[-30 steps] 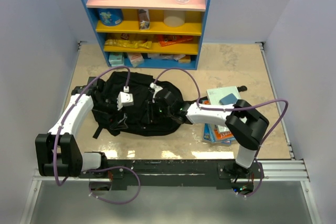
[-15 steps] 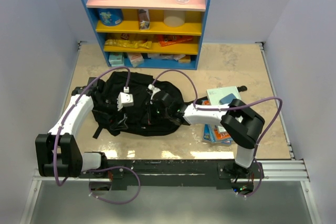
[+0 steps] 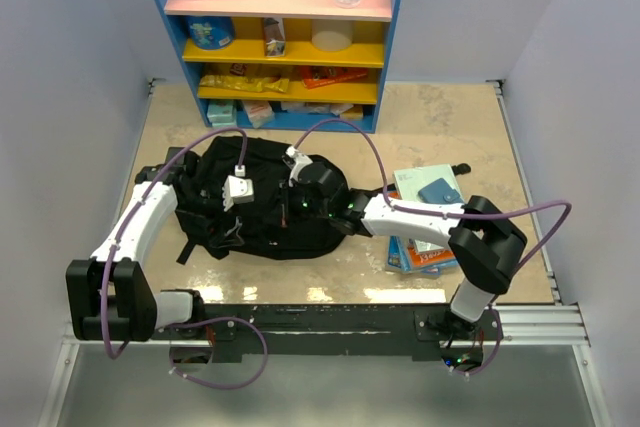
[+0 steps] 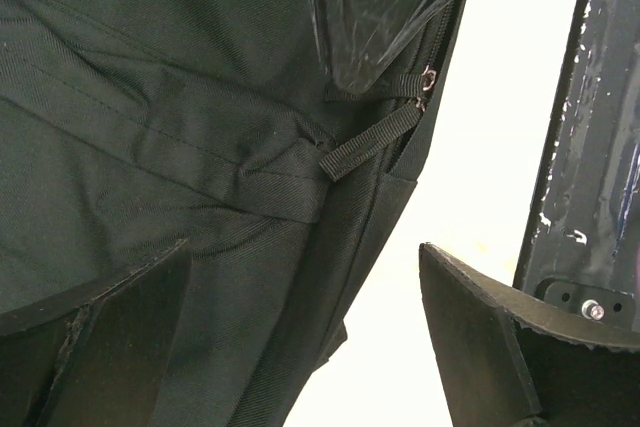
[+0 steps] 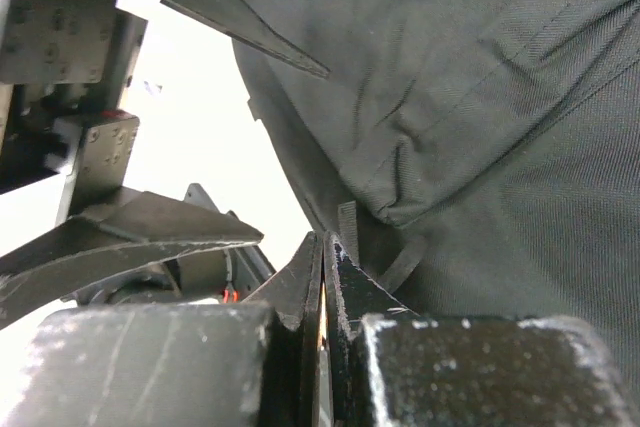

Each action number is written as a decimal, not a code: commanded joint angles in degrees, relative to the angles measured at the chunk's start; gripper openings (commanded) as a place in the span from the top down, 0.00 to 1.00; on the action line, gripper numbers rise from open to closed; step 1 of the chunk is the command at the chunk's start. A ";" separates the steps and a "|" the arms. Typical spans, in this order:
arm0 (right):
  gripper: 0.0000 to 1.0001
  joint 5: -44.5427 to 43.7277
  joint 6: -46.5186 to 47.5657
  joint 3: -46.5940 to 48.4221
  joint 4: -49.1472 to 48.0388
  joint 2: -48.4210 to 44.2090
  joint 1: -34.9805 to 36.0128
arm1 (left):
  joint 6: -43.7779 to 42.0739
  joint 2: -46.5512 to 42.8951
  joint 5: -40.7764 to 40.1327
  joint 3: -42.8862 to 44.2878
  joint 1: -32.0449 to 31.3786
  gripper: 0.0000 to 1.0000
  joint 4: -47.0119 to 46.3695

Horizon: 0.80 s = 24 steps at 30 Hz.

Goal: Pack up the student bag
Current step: Unzip the student bag at the center of the board.

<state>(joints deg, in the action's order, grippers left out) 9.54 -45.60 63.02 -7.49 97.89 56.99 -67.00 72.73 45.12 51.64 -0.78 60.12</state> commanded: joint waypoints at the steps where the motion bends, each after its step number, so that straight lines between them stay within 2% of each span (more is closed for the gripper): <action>1: 1.00 -1.72 0.16 -0.98 1.32 -1.74 0.31 | -1.11 -1.36 3.30 0.83 -0.28 0.01 0.53; 2: 0.76 -1.37 0.25 -0.80 3.07 -1.47 0.31 | -1.03 -1.36 3.30 0.92 -0.28 0.01 0.53; 3: 0.65 -0.76 0.51 -0.54 3.61 -0.51 0.31 | -1.02 -1.36 3.30 0.83 -0.28 0.01 0.44; 5: 0.48 0.73 0.52 0.52 4.75 0.55 0.31 | -1.02 -1.27 3.48 1.01 -0.28 0.01 0.18; 6: 0.46 1.18 0.52 0.87 4.94 1.16 0.31 | -0.94 -1.27 3.65 0.84 -0.28 0.01 0.00; 10: 0.45 2.50 -0.27 2.98 4.15 4.49 0.40 | -0.59 -0.84 4.01 0.57 -0.45 0.01 -0.97; 16: 0.49 4.51 -1.85 3.08 1.60 7.75 0.23 | -1.02 -0.83 3.57 0.83 -0.45 0.01 -0.53; 19: 0.54 6.62 -3.52 1.67 -1.65 7.93 0.22 | -1.03 -0.92 3.48 1.01 -0.45 0.01 -0.44; 20: 0.59 7.07 -3.96 1.32 -3.66 7.24 0.22 | -1.02 -0.92 3.48 1.01 -0.45 0.01 -0.35; 24: 0.69 7.86 -4.84 -0.79 -7.10 4.52 0.22 | -0.68 -0.83 3.66 0.92 -0.45 0.02 -0.79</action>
<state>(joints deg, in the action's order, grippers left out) 14.44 -48.49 63.68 -8.56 106.54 56.99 -66.94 72.62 46.06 51.64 -0.89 59.94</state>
